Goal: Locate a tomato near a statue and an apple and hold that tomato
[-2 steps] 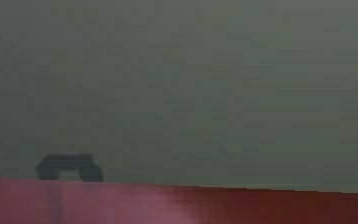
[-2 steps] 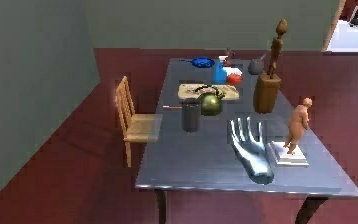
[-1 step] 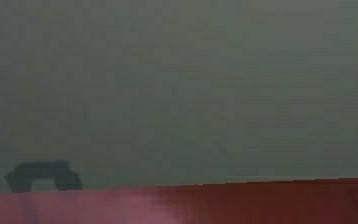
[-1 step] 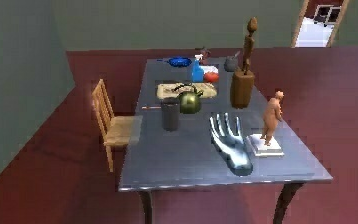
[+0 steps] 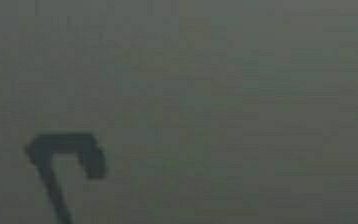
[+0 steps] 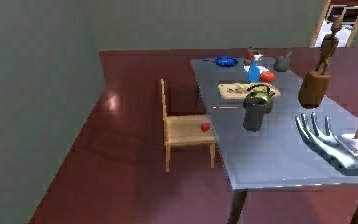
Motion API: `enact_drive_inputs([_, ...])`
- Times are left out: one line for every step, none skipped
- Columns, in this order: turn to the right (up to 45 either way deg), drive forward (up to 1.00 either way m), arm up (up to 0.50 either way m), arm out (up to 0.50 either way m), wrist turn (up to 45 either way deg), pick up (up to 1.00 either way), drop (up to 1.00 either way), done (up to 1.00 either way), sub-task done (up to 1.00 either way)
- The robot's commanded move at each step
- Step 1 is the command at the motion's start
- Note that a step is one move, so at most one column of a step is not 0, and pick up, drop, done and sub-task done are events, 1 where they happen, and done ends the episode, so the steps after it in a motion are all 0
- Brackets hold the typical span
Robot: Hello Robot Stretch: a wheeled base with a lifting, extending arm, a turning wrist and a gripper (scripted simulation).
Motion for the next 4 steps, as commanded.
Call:
enact_drive_inputs([45.0,0.0,0.0,0.0,0.0,0.0,0.0,0.0,0.0])
enact_drive_inputs([15.0,0.0,0.0,0.0,0.0,0.0,0.0,0.0,0.0])
enact_drive_inputs([0.0,0.35,0.0,0.0,0.0,0.0,0.0,0.0,0.0])
enact_drive_inputs([45.0,0.0,0.0,0.0,0.0,0.0,0.0,0.0,0.0])
